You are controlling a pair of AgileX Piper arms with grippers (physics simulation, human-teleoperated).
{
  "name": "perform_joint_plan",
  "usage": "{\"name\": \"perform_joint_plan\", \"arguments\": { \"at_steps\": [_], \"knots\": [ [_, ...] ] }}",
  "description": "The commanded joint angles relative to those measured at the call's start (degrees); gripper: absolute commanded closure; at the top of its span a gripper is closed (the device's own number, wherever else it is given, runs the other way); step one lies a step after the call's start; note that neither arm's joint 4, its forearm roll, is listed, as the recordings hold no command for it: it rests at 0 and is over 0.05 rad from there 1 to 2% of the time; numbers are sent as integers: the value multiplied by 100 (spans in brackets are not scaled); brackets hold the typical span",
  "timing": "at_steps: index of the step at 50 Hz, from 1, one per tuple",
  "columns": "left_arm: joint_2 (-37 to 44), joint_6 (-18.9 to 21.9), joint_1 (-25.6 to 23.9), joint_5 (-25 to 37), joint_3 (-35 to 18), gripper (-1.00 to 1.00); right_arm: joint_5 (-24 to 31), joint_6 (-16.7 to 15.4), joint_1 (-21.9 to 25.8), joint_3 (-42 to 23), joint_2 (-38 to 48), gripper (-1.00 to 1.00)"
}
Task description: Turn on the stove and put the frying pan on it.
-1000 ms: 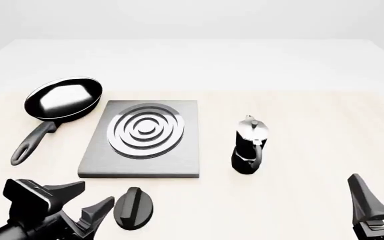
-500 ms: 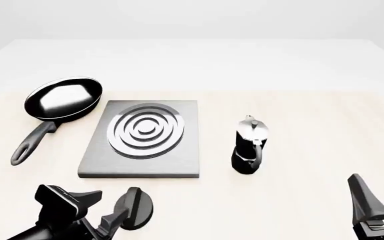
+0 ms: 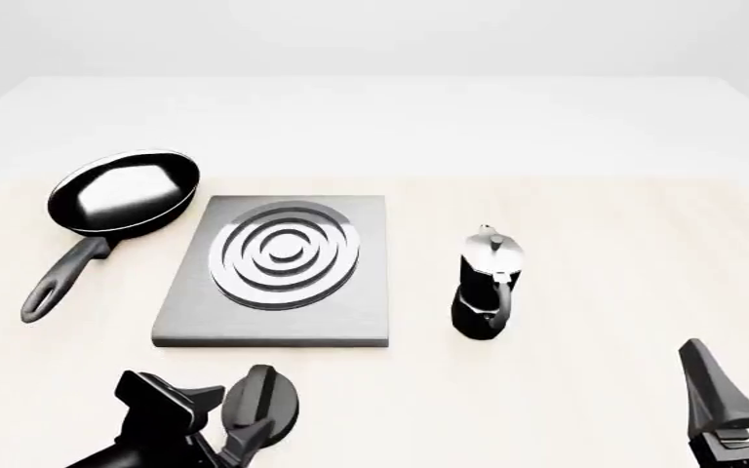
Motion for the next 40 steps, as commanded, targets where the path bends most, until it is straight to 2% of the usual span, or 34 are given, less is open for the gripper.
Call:
{"name": "perform_joint_plan", "arguments": {
  "at_steps": [1, 10, 18, 32, 40],
  "knots": [
    [914, -56, -87, -823, 18, -100, 5, 7, -7, -1, 0, -100],
    [1014, -53, -144, -896, 10, -100, -2, -4, -19, -12, 0, -100],
    [628, -104, -314, -581, 25, -100, 2, 2, -29, -14, 0, -100],
    [751, -265, -1159, -578, -65, -100, -6, 26, -71, -14, -1, -100],
    [503, -278, -1576, -254, -237, -100, -12, 49, -72, -22, -1, -100]
  ]
}}
